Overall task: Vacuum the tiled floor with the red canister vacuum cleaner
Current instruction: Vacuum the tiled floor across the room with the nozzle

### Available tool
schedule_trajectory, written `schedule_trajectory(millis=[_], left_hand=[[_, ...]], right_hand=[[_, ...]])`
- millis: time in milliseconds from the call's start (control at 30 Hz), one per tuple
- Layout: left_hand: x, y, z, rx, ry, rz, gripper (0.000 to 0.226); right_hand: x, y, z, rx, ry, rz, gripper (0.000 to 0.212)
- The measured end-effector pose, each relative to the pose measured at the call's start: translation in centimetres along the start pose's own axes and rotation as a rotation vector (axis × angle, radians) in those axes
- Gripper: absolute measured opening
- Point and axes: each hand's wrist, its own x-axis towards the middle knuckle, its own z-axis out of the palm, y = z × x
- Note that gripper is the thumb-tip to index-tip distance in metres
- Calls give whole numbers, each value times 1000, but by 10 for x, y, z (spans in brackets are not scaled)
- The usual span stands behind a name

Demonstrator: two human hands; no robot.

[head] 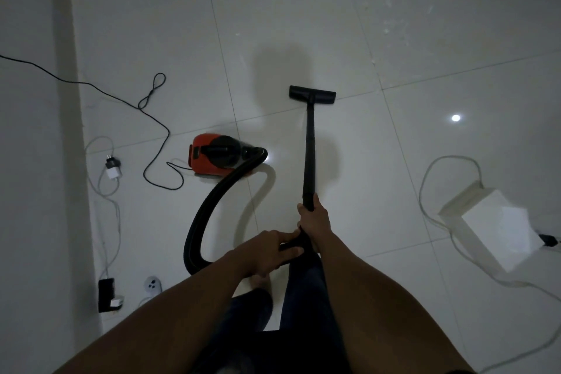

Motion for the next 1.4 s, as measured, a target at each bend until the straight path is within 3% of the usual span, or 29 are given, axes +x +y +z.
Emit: schedule_trajectory(millis=[167, 367, 533, 767, 800, 900, 933, 1100, 1267, 1400], left_hand=[[58, 35, -36, -25, -20, -64, 55], [125, 96, -83, -38, 0, -126, 61], [181, 144, -142, 0, 39, -116, 55], [261, 198, -250, -8, -29, -213, 58], [274, 207, -271, 2, -23, -194, 65], [312, 225, -323, 69, -7, -151, 111], [324, 235, -344, 64, -11, -180, 116], [360, 292, -444, -57, -10, -155, 56], [415, 337, -528, -79, 37, -117, 50], [467, 374, -591, -157, 77, -142, 54]], right_hand=[[-49, -113, -65, 67, -83, 32, 81], [-14, -203, -123, 140, -126, -11, 70], [42, -279, -155, 59, -114, -38, 72], [119, -391, -183, -40, -84, -103, 70], [132, -412, -187, -60, -71, -117, 69], [166, -472, -200, -81, -54, -120, 69], [181, -496, -204, -77, -59, -109, 70], [238, -595, -219, -54, -87, -130, 70], [336, -664, -232, -112, -78, -164, 83], [413, -726, -247, -108, -91, -201, 78]])
